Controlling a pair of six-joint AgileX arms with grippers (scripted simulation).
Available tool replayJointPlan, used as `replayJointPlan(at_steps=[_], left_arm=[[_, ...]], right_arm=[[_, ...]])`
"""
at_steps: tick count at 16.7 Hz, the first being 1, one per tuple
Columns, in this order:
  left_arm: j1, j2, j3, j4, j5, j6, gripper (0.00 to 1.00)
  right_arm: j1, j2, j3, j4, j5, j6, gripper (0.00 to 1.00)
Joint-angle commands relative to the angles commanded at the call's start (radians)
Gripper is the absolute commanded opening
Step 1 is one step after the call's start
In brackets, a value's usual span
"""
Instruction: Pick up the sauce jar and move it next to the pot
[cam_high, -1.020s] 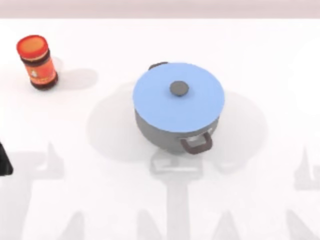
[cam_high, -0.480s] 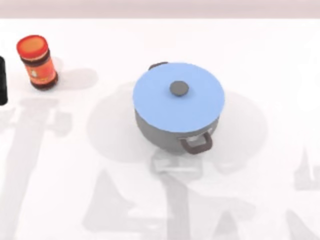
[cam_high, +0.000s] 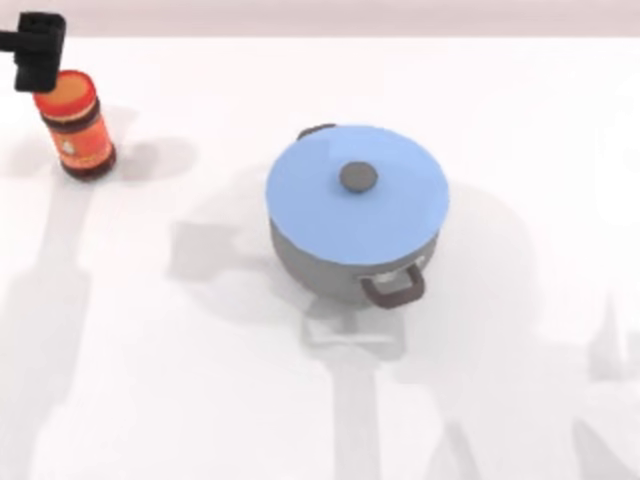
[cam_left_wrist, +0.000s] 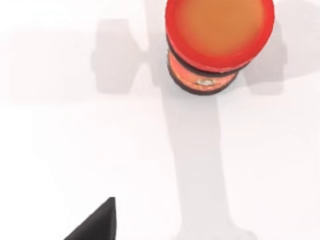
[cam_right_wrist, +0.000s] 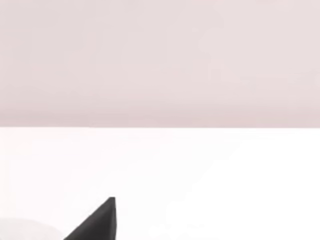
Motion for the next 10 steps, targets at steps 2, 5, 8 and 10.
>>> replayJointPlan(at_steps=[2, 5, 8, 10], left_arm=[[0.000, 0.175, 0.177, -0.092, 0.003, 0.014, 1.00], [-0.001, 0.404, 0.421, -0.210, 0.007, 0.032, 1.00], [0.000, 0.580, 0.622, -0.296, 0.009, 0.047, 1.00], [0.000, 0.662, 0.722, -0.334, 0.010, 0.054, 1.00]], right_arm=[[0.000, 0.000, 0.000, 0.000, 0.000, 0.000, 1.00], [0.000, 0.000, 0.000, 0.000, 0.000, 0.000, 1.00], [0.000, 0.000, 0.000, 0.000, 0.000, 0.000, 1.00], [0.000, 0.000, 0.000, 0.000, 0.000, 0.000, 1.00]])
